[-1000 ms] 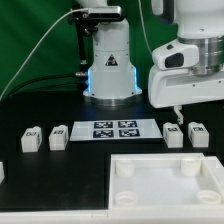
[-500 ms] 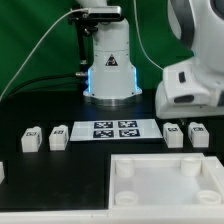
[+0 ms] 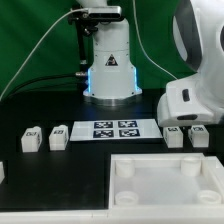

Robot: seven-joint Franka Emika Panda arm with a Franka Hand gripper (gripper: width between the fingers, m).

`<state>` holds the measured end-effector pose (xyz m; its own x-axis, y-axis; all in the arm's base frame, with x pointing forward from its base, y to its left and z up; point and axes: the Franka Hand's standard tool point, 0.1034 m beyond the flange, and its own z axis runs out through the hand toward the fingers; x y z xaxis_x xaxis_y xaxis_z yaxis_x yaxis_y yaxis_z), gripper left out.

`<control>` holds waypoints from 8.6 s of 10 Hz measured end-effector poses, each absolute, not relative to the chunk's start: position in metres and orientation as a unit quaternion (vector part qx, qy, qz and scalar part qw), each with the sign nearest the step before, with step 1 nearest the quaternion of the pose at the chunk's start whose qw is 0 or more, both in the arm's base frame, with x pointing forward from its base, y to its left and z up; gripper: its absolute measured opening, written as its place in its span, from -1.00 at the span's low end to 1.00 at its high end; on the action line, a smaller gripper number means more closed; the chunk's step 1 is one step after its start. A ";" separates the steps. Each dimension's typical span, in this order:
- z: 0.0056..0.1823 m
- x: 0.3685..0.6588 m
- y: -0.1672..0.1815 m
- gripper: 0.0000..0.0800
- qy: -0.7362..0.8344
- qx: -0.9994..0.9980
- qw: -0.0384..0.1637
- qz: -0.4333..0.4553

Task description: Assemble one leg

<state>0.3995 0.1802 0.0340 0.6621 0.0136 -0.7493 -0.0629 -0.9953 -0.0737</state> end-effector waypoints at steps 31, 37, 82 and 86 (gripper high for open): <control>0.166 0.545 0.108 -0.27 0.001 -0.995 0.069 -0.076; 0.163 0.550 0.107 -0.27 0.007 -0.953 0.066 -0.295; 0.084 0.635 0.107 0.62 -0.002 -0.994 0.079 0.071; 0.081 0.624 0.103 0.62 0.043 -0.990 0.076 0.108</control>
Offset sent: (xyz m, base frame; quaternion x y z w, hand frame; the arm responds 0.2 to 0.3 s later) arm -0.0171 0.0055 -0.0177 0.0036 0.0054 0.0189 0.9998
